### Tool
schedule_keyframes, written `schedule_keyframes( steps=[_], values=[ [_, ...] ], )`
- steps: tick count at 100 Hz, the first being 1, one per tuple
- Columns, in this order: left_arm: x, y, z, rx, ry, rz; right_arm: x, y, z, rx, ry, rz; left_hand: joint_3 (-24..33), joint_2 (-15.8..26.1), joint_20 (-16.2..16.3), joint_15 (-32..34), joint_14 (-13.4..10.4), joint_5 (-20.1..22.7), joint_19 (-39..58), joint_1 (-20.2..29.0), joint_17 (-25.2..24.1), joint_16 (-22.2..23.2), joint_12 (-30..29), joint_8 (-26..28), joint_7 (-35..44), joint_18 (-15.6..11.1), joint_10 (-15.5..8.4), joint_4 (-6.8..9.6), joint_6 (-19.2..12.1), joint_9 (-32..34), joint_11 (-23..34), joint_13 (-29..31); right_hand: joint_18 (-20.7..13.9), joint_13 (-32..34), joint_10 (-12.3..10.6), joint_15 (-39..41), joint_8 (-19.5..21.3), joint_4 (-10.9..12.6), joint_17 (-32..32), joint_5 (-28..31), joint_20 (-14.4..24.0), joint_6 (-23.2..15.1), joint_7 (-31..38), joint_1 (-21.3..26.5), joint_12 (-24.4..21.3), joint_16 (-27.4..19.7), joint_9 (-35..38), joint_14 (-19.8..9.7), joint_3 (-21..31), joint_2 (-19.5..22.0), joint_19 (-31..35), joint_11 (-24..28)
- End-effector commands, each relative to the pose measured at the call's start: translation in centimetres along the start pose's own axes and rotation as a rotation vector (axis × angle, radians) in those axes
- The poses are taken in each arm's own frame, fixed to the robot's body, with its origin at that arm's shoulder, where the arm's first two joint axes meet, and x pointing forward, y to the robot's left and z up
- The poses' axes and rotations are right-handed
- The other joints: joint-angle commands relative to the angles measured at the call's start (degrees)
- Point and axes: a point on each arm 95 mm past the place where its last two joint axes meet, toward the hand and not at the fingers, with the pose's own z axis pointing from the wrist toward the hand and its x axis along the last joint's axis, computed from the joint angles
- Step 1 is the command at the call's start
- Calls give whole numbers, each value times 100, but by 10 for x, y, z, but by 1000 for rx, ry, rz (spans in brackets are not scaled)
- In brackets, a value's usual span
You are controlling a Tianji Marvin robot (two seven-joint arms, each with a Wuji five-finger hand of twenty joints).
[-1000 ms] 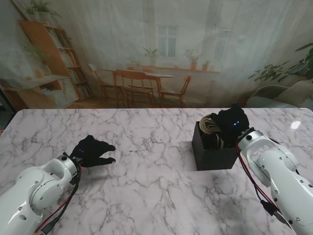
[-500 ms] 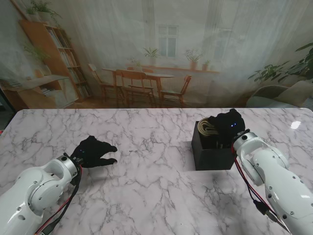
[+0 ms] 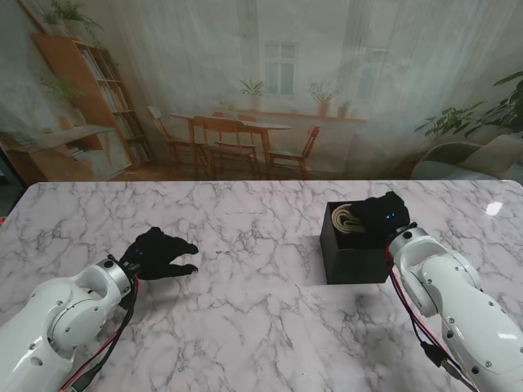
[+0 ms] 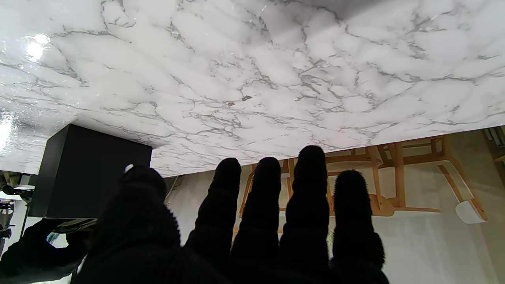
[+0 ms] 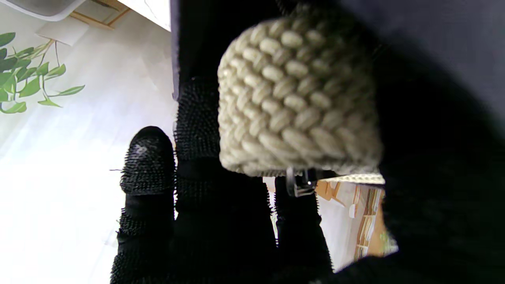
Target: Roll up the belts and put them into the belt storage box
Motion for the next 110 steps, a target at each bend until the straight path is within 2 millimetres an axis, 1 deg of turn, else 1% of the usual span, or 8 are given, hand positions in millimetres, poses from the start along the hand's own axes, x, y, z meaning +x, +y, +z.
schedule_keyframes(
  steps=[1,14,22,24,63,84,99,110],
  values=[
    [2,2,1,-17,8,-2,5,-4,-3,15,11,-9,-180,256,-47,-142,-7,102,-145,4,-82,-28,-54,34,35,235,-53,-16,-65,-130,-60,-134,24,-182,-403,-324,-28,340,-189,145,-90,-708,330,455,-88,-143,-82,-68,534,793,-119,-41],
    [3,2,3,-18,11,-5,4,-8,-3,16,9,-20,-175,257,-45,-141,-2,92,-148,15,-85,-27,-52,34,30,230,-55,-14,-63,-130,-57,-135,119,-421,-313,-544,192,580,-390,219,-93,-521,-433,-326,-351,-241,-368,14,239,1070,-145,-128],
    [3,2,3,-21,12,-4,4,-10,-4,12,9,-27,-179,257,-44,-143,-21,91,-149,8,-85,-28,-51,34,29,236,-58,-15,-66,-125,-54,-137,160,-682,-234,-676,916,1144,-534,230,-61,-362,-1245,-783,-453,-323,-641,70,45,1426,-156,-212],
    [3,2,3,-21,12,-4,3,-10,-4,10,9,-29,-178,257,-44,-142,-17,87,-151,8,-87,-28,-51,34,27,234,-59,-15,-68,-132,-56,-135,163,-750,-207,-705,993,1188,-561,176,-57,-335,-1335,-863,-469,-338,-714,78,1,1482,-159,-242],
    [4,3,4,-18,14,-9,1,-7,-8,26,16,-88,-173,244,-42,-143,-17,75,-157,4,-82,-28,-51,27,15,235,-67,-13,-67,-120,-51,-131,488,-2624,48,-742,1108,1251,-1824,-905,467,-380,-2200,-1662,-800,-581,-2596,119,-1636,2239,-328,-697],
    [4,3,3,-18,14,-10,-5,-3,-12,20,54,-109,-171,242,-39,-138,-20,101,-158,13,-83,-26,-47,30,28,237,-72,-12,-60,-102,-41,-120,691,-3060,19,-1144,1081,1294,-2362,-566,489,-402,-2312,-1704,-1022,-924,-2836,129,-1840,2175,-723,-932],
    [4,3,4,-14,14,-17,-9,0,-15,4,58,-121,-168,249,-40,-138,-27,111,-166,27,-90,-26,-49,28,31,238,-83,-10,-65,-112,-44,-119,794,-3289,116,-1662,814,1282,-2572,-998,434,-82,-2845,-1879,-1227,-1208,-3150,254,-1921,2309,-1012,-1233],
    [4,3,4,-6,16,-25,-11,3,-17,-17,48,-113,-169,250,-36,-124,-33,145,-161,36,-88,-18,-38,35,52,240,-100,-9,-69,-78,-19,-97,867,-3464,146,-2029,715,1311,-2775,-1084,230,-72,-2968,-1717,-1374,-1460,-3281,356,-2092,2447,-1341,-1302]
  ],
)
